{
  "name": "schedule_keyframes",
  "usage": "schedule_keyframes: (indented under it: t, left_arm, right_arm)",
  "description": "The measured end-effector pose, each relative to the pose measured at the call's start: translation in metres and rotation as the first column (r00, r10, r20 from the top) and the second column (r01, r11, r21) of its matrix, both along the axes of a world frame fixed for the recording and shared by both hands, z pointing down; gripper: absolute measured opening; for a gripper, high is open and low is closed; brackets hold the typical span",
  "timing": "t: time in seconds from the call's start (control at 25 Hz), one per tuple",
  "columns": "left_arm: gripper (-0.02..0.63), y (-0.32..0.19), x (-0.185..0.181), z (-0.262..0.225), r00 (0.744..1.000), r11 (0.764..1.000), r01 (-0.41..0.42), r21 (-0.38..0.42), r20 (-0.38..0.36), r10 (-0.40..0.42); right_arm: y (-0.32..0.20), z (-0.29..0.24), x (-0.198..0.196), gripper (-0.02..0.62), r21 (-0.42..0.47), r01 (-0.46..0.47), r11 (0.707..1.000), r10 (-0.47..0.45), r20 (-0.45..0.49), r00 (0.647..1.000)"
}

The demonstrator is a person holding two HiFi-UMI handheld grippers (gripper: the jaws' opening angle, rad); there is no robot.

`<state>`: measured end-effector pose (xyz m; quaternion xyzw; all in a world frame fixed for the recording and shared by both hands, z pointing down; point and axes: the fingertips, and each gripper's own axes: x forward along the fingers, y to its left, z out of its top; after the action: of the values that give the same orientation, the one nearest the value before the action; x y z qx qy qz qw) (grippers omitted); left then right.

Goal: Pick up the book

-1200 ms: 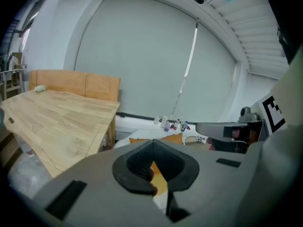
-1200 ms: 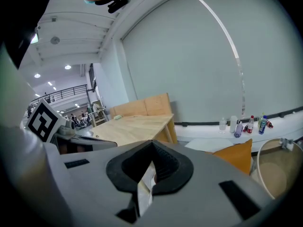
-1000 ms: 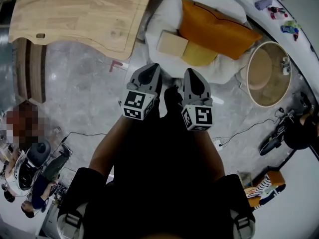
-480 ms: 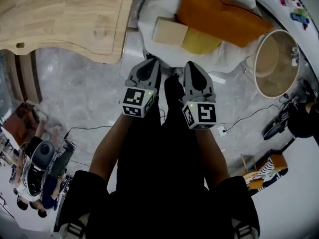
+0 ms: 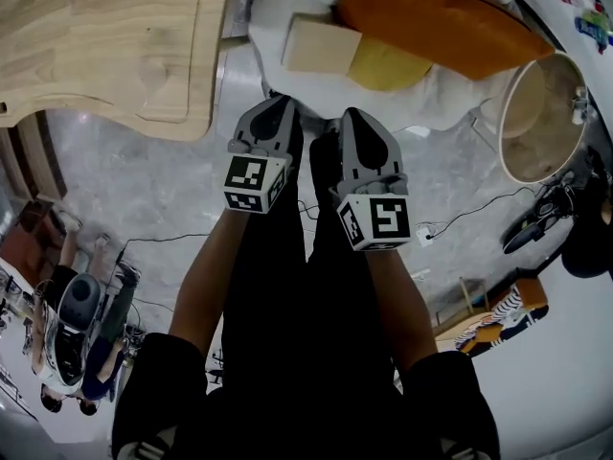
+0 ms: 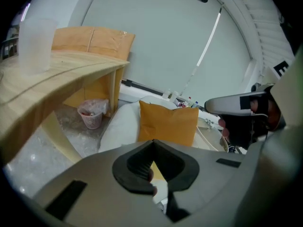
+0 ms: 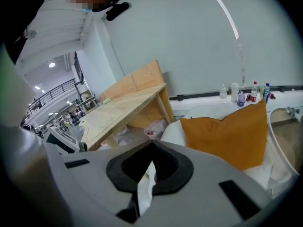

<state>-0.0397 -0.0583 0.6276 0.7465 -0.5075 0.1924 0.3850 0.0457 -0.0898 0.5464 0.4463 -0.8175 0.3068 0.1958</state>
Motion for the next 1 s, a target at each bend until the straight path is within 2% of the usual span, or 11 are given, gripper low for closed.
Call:
schedule_keyframes:
  t: [0.2,0.64,0.76,1.0]
  left_arm:
    - [0.000,0.003,-0.006,0.051,1.000,0.999,0.008,-0.053,-0.002,-0.008]
    - [0.000,0.017,-0.021,0.125,1.000,0.993,0.018,-0.114,-0.009,-0.019]
    - [0.056,0.022,-0.018,0.147,0.999,0.989,0.013,-0.145,-0.032,-0.018]
    - [0.111,0.017,-0.016,0.183,0.997,0.984,0.025,-0.174,-0.065,-0.037]
  right_arm:
    - [0.004,0.034,-0.008,0.002,-0.041,0.020,0.999,-0.020,-0.002,1.000]
    - [0.019,0.090,-0.018,0.002,-0.117,0.014,0.993,-0.016,-0.016,1.000]
    - [0.022,0.105,-0.022,0.002,-0.136,0.016,0.991,-0.019,-0.018,1.000]
    - [0.019,0.129,-0.029,0.002,-0.160,0.026,0.987,-0.029,-0.019,0.999]
